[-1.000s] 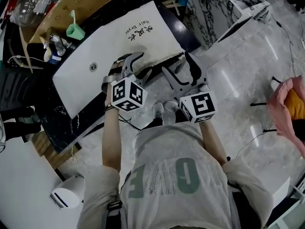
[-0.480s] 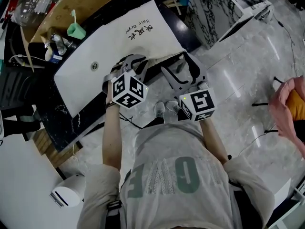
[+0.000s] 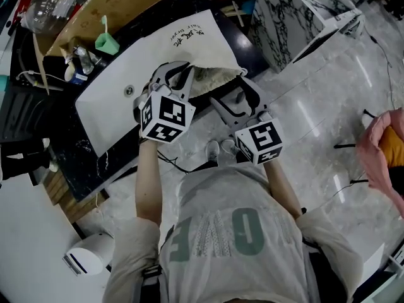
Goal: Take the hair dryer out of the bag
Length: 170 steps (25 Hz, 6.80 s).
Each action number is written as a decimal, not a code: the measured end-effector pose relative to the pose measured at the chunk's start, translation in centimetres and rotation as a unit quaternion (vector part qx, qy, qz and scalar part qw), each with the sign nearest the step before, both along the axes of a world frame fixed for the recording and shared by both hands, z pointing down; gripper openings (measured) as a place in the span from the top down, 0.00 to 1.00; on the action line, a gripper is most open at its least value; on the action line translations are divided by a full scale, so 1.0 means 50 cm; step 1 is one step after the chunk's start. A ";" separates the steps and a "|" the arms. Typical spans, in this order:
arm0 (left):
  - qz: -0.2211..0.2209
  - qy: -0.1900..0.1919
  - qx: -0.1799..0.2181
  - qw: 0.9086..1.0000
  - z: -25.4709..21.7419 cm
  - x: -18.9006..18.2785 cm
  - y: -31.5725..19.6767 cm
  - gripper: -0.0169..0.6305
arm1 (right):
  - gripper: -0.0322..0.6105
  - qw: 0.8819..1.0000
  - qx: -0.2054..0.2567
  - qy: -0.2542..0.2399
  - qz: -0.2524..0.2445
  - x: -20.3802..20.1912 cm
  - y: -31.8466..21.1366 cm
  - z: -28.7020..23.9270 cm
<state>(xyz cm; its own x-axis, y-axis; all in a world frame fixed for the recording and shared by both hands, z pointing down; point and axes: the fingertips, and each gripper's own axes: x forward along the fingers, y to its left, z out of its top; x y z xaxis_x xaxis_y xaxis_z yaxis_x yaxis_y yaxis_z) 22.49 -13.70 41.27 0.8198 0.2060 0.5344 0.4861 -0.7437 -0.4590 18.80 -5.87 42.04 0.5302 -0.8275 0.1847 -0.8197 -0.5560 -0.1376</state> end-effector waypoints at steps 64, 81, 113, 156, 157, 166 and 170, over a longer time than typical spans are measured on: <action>-0.088 0.020 -0.077 0.993 -0.054 0.120 -0.167 0.91 | 0.59 0.920 -0.340 -0.197 -0.012 0.287 -0.291 0.236; -0.081 0.031 -0.029 0.996 -0.043 0.122 -0.115 0.91 | 0.59 0.934 -0.300 -0.195 -0.010 0.221 -0.219 0.190; -0.080 0.009 -0.040 0.996 0.016 0.108 -0.079 0.91 | 0.59 0.959 -0.175 -0.221 -0.014 -0.079 0.035 0.146; -0.040 -0.048 -0.227 0.972 0.043 -0.044 0.056 0.67 | 0.59 0.980 0.114 0.148 0.064 0.062 0.029 -0.272; -0.044 -0.026 -0.239 0.970 0.005 -0.036 0.046 0.66 | 0.59 0.980 0.115 0.149 0.062 0.063 0.026 -0.276; -0.189 0.358 -0.225 0.886 -0.412 -0.111 -0.148 0.66 | 0.59 0.975 0.128 0.179 0.022 0.060 -0.047 -0.329; -0.263 0.441 -0.206 0.833 -0.452 -0.223 -0.197 0.73 | 0.59 0.973 0.137 0.186 0.000 0.037 -0.084 -0.336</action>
